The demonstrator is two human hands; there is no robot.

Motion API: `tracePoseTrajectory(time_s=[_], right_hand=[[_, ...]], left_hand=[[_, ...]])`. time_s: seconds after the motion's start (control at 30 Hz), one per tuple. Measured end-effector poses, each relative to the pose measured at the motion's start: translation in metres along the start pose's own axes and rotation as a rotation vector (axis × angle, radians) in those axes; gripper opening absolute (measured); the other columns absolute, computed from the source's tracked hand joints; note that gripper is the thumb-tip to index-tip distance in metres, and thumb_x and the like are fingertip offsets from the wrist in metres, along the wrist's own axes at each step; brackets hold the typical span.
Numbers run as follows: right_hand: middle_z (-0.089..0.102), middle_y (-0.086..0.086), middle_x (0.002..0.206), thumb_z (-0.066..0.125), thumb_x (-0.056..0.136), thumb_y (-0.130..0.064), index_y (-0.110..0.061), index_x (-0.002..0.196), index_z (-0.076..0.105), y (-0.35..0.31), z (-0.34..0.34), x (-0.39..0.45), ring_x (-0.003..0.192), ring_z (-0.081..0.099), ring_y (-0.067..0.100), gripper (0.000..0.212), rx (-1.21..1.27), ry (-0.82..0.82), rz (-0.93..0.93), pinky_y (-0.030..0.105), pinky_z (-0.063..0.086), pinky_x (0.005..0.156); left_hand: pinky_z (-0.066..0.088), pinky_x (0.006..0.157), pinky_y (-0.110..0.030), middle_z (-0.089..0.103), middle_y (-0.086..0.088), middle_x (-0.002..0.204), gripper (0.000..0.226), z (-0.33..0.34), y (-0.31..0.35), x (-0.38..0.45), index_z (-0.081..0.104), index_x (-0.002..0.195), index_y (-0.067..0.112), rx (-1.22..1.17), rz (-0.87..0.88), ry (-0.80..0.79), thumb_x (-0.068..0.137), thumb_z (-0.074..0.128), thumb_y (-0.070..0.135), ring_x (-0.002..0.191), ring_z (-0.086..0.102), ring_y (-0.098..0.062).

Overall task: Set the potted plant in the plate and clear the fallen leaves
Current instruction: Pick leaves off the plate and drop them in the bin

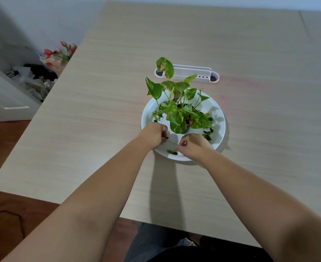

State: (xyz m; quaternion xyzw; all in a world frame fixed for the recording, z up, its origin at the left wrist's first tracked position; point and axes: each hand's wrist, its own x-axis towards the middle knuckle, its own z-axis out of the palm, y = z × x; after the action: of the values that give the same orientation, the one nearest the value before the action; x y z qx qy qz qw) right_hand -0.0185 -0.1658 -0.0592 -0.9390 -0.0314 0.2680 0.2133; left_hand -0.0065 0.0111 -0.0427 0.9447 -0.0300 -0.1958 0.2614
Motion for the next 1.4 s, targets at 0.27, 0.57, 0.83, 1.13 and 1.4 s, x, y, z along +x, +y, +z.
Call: tracePoseTrajectory(time_s=[0.27,0.57,0.83,1.13,1.4], right_hand=[[0.053,0.004,0.121,0.058,0.071,-0.069,-0.017,0.128,0.049,-0.034,0.012,0.004,0.111,0.056,0.029,0.078,-0.182,-0.002,0.233,0.038,0.043,0.084],[0.059,0.005,0.098,0.054,0.085,-0.01,-0.01,0.102,0.062,-0.025,0.005,0.0,0.074,0.053,0.021,0.018,-0.068,-0.026,0.25,0.029,0.043,0.064],[0.07,0.007,0.108,0.047,0.081,0.004,-0.009,0.094,0.074,-0.011,0.0,-0.009,0.097,0.064,0.023,0.033,0.066,0.013,0.154,0.024,0.045,0.067],[0.073,0.008,0.083,0.079,0.07,-0.005,-0.018,0.073,0.075,0.018,-0.024,-0.024,0.073,0.066,0.022,0.014,0.86,0.258,0.304,0.033,0.057,0.076],[0.069,0.01,0.078,0.066,0.079,0.009,0.001,0.089,0.066,0.032,-0.016,-0.07,0.059,0.067,0.008,0.013,1.669,0.351,0.321,0.015,0.054,0.055]], left_hand=[[0.049,0.08,-0.028,0.073,-0.005,0.093,0.01,-0.006,-0.01,-0.007,0.07,0.088,0.009,-0.091,-0.069,0.113,0.077,0.071,0.009,0.083,0.061,-0.018],[0.052,0.079,-0.033,0.073,-0.005,0.09,0.01,0.0,-0.015,-0.011,0.071,0.09,0.01,-0.149,-0.089,0.197,0.08,0.07,0.013,0.087,0.065,-0.022],[0.052,0.079,-0.03,0.071,-0.001,0.088,0.008,0.004,-0.017,-0.014,0.07,0.089,0.013,-0.192,-0.095,0.216,0.081,0.069,0.015,0.086,0.064,-0.019],[0.046,0.065,-0.015,0.069,0.004,0.08,0.003,-0.005,-0.01,-0.02,0.07,0.079,0.014,-0.33,-0.084,0.096,0.076,0.071,0.013,0.076,0.062,-0.01],[0.058,0.078,-0.037,0.066,-0.006,0.073,0.012,0.027,0.028,-0.033,0.066,0.073,0.013,-0.731,-0.131,-0.129,0.073,0.077,0.009,0.065,0.062,-0.015]])
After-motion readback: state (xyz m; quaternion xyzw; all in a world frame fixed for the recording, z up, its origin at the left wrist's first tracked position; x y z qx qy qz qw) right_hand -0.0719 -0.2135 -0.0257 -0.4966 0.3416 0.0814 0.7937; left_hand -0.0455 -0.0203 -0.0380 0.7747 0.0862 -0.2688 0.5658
